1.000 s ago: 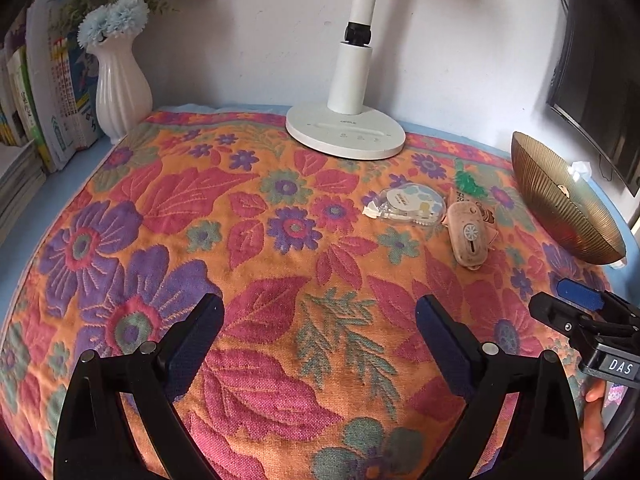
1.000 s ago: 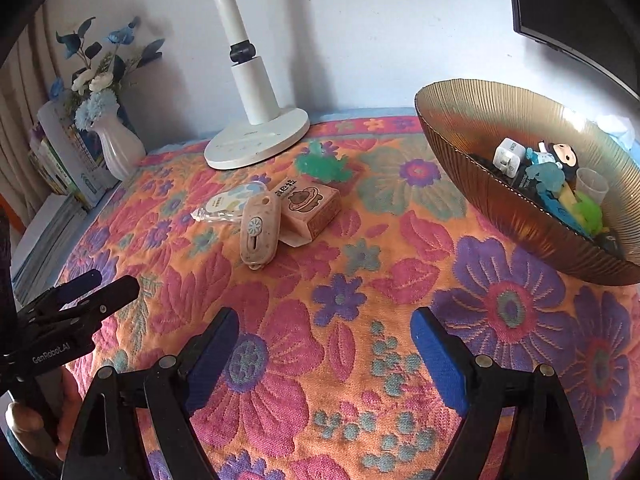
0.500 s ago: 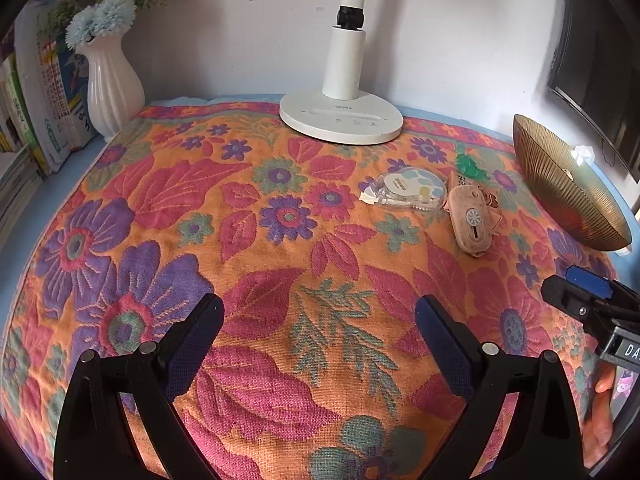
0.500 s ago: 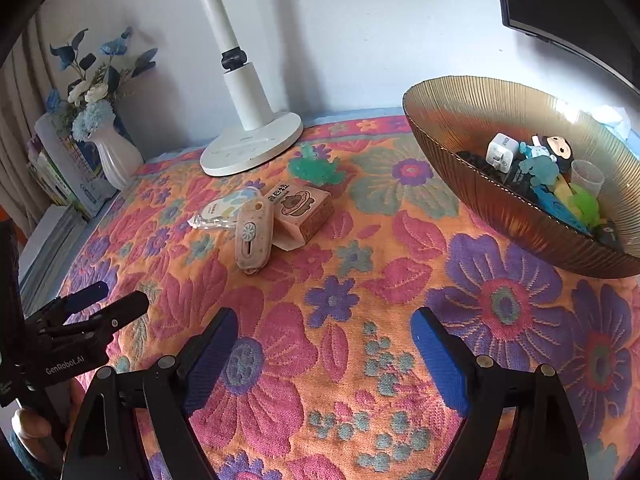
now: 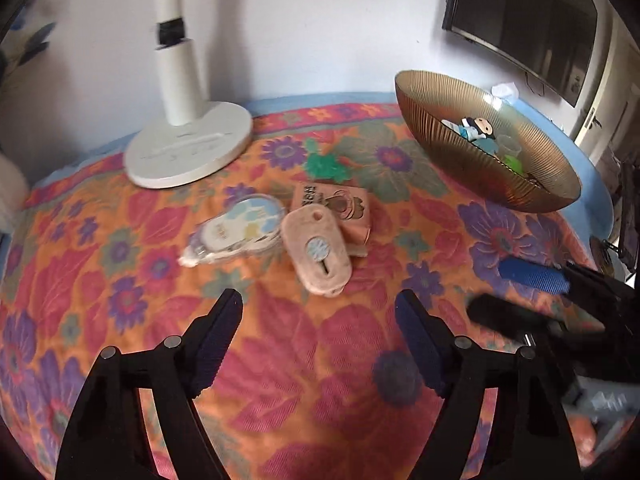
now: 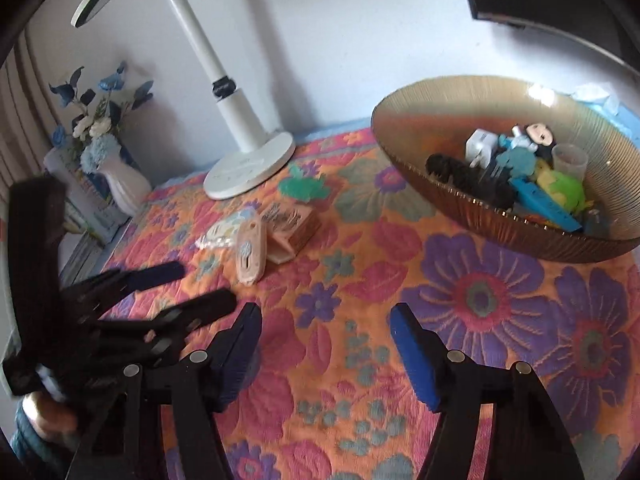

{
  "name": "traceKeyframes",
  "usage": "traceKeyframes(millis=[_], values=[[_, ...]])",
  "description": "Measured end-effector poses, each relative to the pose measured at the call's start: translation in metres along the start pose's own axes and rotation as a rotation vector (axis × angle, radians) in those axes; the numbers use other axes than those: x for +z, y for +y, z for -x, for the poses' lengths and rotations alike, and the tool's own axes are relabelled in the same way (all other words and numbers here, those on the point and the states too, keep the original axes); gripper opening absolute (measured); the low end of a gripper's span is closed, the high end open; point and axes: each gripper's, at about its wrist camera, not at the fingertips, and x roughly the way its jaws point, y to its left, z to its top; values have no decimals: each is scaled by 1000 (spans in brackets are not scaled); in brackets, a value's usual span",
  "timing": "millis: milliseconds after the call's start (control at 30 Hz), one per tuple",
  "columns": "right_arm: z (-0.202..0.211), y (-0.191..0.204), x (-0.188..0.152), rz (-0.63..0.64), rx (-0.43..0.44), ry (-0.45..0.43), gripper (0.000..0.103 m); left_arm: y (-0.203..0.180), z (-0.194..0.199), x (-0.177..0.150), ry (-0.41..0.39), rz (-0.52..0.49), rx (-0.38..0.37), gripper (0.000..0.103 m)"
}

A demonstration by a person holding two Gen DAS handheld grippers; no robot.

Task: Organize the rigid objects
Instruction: 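Grasp the pink oval case with the left tool while the right tool grasps the capybara card box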

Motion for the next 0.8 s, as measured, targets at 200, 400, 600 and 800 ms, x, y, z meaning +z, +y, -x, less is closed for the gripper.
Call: traceKeyframes(millis=[200,400,600,800], values=[[-7,-1,18,-2,20,102,64,0,-35,17,32,35,-18,49],[-40,9,35,-43,27,184,67,21,-6,-3,7,89,-23,32],[-90,34,54,44,-31,204,70,53,26,-37,-51,146,68,32],[-120,43,75,158,-114,162,82,67,31,-52,-83,201,48,32]])
